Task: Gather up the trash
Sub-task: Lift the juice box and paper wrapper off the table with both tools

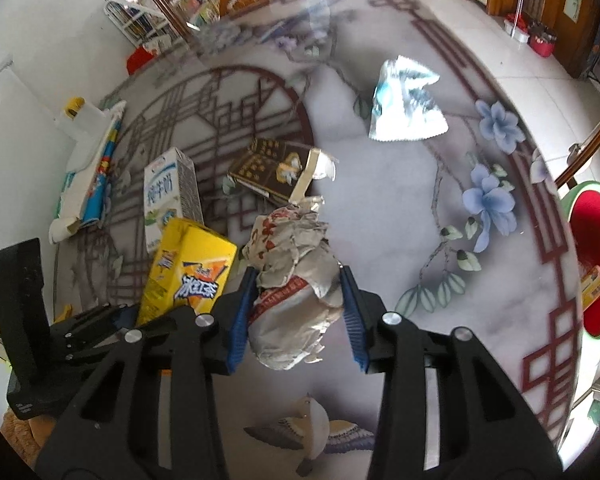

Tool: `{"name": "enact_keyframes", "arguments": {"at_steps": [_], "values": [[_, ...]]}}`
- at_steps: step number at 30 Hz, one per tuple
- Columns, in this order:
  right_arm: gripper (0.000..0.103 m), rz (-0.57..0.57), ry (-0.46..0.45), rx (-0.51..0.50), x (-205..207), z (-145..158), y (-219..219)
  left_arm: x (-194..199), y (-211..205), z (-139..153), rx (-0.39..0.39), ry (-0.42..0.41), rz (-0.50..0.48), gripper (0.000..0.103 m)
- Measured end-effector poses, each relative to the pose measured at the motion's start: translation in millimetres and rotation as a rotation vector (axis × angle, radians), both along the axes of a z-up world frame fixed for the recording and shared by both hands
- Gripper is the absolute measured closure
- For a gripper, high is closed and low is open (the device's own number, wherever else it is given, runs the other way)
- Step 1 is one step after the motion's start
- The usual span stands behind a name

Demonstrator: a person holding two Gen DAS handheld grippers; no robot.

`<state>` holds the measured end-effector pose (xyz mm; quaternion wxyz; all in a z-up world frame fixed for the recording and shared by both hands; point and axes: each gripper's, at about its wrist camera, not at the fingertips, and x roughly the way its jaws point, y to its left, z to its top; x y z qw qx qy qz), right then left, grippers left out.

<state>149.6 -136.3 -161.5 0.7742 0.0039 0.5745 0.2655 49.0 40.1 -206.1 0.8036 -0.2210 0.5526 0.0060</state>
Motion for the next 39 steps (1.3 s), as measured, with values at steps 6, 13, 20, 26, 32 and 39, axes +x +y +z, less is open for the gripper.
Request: {"name": "enact_keyframes", "arguments": {"at_steps": [6,13,20,26,32,39], "values": [[0.063,-0.029,-0.032,0.026,-5,14,-12,2,-4,9,0.0,-0.033,-0.015,0.07],[0.063,-0.074,-0.051,0.061,-11,27,-32,2,-14,26,0.008,-0.084,-0.031,0.07],[0.063,-0.115,-0.056,0.081,-16,31,-51,1,-25,29,0.017,-0.091,-0.045,0.07],[0.063,-0.152,-0.048,0.088,-20,28,-66,3,-33,35,0.025,-0.106,-0.062,0.07],[0.063,-0.184,-0.047,0.093,-21,27,-79,2,-39,40,0.033,-0.118,-0.071,0.07],[0.063,-0.209,-0.039,0.093,-23,25,-89,1,-46,42,0.03,-0.122,-0.081,0.07]]}}
